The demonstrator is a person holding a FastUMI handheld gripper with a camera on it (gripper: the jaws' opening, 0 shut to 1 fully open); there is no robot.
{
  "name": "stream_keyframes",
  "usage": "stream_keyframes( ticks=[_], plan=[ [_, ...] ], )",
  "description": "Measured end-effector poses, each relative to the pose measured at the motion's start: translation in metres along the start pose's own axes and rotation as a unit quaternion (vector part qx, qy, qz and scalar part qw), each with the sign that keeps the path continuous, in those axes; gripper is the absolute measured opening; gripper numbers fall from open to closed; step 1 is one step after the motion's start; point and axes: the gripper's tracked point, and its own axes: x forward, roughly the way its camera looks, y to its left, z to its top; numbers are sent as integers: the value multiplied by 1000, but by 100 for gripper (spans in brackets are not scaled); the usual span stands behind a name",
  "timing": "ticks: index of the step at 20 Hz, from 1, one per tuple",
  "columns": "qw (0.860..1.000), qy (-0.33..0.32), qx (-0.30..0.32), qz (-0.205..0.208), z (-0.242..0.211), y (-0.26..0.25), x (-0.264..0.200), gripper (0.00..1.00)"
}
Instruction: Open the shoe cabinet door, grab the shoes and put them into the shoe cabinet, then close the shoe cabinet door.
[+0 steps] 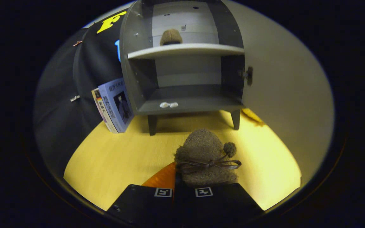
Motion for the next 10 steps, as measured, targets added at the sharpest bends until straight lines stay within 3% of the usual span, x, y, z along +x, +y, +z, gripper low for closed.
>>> stream_keyframes(
  ticks=[6,10],
  plan=[
    [999,-39,-18,0,109,-8,-53,12],
    [999,-52,-9,1,181,-13,-63,12]
  ],
)
